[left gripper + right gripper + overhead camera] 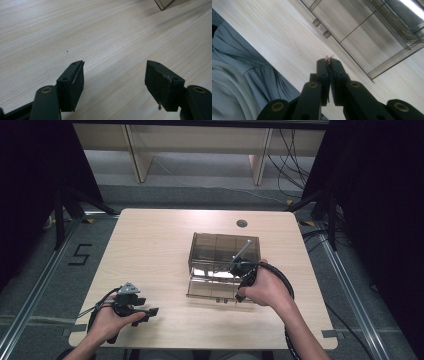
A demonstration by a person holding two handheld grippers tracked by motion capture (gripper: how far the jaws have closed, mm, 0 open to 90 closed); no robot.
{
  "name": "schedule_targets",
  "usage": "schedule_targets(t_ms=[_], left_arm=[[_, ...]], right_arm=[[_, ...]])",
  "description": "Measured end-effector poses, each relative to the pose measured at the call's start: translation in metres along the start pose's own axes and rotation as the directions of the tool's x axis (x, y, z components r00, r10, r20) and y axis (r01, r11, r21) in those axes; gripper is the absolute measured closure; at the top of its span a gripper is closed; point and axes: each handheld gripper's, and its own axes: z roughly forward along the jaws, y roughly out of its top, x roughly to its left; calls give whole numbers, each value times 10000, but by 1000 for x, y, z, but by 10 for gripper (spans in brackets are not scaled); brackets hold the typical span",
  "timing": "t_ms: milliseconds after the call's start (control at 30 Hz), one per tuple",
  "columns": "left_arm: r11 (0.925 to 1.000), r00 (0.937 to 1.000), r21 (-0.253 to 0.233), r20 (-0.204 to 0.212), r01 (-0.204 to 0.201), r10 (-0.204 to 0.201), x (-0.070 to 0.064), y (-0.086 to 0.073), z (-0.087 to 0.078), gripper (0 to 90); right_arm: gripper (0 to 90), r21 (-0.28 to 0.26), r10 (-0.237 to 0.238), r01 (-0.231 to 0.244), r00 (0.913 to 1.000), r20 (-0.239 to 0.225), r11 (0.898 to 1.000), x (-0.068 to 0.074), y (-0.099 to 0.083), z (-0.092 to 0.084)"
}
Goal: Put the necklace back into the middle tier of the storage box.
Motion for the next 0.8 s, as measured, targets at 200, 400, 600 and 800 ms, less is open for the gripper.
schedule_targets(t_ms=[200,400,600,800], left_arm=[[10000,9999,-37,-102,32,-32,-1,0,0,313],[10000,9999,14,-142,-13,13,-1,0,-1,313],[10000,9999,-76,-121,38,-39,0,0,0,313],[10000,10000,-82,-81,46,-47,0,0,0,313]], right_arm=[[869,-140,-63,63,10000,45,9999,-5,-1,-3],[869,-292,129,-128,9999,61,9995,-10,-3,-6],[869,-357,180,-176,9998,126,9992,-14,-3,-6],[869,-376,466,-460,9988,163,9982,-18,-3,-8]])
